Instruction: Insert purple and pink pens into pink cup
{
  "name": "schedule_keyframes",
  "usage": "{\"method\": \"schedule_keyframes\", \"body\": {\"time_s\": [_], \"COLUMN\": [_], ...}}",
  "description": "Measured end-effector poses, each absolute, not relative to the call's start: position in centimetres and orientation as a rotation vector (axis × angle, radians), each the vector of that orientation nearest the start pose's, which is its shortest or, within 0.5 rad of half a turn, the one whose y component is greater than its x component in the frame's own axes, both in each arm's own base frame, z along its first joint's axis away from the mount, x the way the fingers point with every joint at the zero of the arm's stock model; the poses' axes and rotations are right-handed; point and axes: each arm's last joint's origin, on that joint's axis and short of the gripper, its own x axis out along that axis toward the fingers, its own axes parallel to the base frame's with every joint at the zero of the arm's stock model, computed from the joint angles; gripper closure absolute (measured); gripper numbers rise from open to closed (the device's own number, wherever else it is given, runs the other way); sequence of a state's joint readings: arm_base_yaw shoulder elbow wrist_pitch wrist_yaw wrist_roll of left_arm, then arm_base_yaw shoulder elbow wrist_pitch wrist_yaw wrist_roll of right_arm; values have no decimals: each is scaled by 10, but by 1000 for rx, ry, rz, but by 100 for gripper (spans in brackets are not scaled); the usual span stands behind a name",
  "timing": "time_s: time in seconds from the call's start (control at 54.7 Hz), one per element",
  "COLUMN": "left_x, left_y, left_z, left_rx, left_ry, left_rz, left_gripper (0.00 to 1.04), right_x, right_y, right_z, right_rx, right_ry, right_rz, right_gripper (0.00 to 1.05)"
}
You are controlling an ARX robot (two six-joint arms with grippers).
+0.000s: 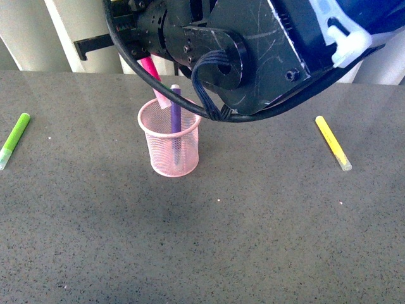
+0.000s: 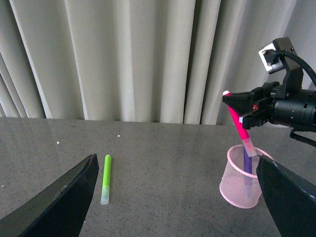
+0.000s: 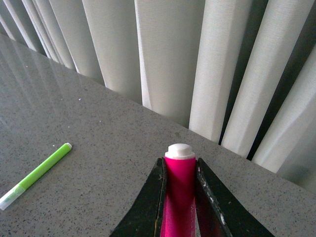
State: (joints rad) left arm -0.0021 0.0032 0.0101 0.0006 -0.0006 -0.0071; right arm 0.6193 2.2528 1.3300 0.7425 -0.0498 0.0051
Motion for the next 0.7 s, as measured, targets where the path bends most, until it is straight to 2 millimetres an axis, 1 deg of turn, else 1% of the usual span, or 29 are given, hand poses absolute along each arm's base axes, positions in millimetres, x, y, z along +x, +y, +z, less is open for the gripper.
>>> {"method": "schedule_keyframes", "body": {"time_s": [0.146, 0.512, 0.549, 0.622, 0.64, 0.695], "left_x": [97, 97, 97, 97, 97, 97], "left_y": [0, 0, 0, 0, 0, 0], "left_z": [167, 167, 167, 167, 167, 167], "left_rx": [-7, -7, -7, -7, -7, -7], "left_ry": [-7, -7, -7, -7, -7, -7], "left_rz": [-2, -2, -2, -2, -2, -2], "left_gripper": [7, 7, 7, 7, 7, 7], "right_x": [390, 387, 386, 385, 385, 384], "right_y": [277, 275, 275, 274, 274, 274], "right_z": [120, 112, 111, 109, 109, 108], "right_rx": [-51, -40, -40, -31, -27, -23], "right_ry": [202, 229, 235, 244, 248, 254], "right_rz": [655, 638, 638, 638, 637, 637], "right_gripper": [93, 93, 90, 75, 70, 63]}}
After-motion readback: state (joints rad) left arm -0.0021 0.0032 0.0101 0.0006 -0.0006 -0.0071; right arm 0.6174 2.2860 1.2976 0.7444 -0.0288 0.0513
